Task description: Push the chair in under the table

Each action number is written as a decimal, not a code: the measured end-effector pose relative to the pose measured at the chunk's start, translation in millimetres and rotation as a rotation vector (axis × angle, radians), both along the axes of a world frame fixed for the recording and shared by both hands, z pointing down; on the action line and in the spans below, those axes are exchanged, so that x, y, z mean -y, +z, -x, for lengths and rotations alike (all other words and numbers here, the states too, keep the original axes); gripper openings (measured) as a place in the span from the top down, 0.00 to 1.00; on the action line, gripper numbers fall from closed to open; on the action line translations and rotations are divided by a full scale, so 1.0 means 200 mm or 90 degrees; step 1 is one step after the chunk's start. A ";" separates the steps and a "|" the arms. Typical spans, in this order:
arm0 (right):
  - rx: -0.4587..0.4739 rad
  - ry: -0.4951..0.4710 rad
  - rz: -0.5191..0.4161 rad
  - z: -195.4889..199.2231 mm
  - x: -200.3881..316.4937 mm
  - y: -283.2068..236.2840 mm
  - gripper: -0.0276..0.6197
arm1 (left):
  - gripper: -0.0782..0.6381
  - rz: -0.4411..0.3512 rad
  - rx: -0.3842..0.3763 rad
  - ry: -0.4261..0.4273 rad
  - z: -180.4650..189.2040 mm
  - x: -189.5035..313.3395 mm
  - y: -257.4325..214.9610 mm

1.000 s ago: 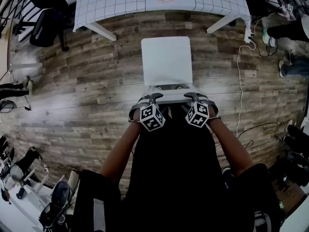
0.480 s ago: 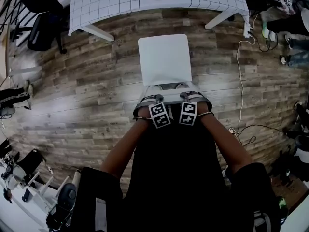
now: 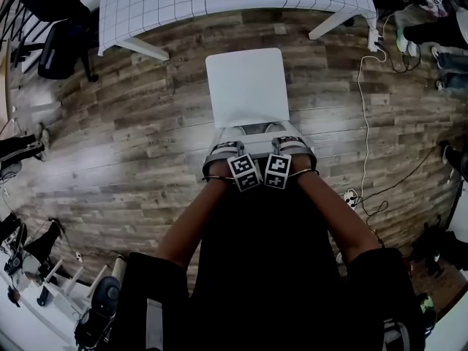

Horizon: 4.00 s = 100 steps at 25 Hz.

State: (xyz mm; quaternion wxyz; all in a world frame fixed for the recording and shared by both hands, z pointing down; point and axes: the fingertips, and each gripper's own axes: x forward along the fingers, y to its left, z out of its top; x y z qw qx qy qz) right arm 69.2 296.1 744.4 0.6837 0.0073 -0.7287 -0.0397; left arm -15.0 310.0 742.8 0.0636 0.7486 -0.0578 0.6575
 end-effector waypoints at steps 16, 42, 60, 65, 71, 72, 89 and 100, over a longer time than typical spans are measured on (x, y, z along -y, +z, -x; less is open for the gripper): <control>-0.010 -0.050 -0.009 0.00 0.02 0.01 0.84 | 0.77 0.025 0.003 0.022 -0.01 0.02 0.01; -0.006 -0.039 0.011 0.07 0.59 -0.04 0.84 | 0.76 0.056 -0.007 0.017 0.06 0.61 -0.05; -0.003 -0.060 0.030 0.07 1.06 -0.08 0.84 | 0.76 0.077 -0.008 0.009 0.06 1.06 -0.11; -0.004 -0.067 0.026 0.07 1.18 -0.07 0.84 | 0.76 0.074 -0.010 0.003 0.05 1.17 -0.10; 0.000 -0.080 0.031 0.06 1.30 -0.09 0.84 | 0.77 0.077 -0.007 -0.003 0.04 1.28 -0.12; 0.000 -0.079 0.032 0.06 1.31 -0.10 0.84 | 0.77 0.078 -0.007 -0.003 0.05 1.30 -0.13; -0.002 -0.078 0.039 0.07 1.50 -0.10 0.84 | 0.76 0.087 -0.011 -0.013 0.06 1.48 -0.13; -0.005 -0.086 0.047 0.07 1.67 -0.13 0.84 | 0.77 0.088 -0.010 0.002 0.05 1.65 -0.15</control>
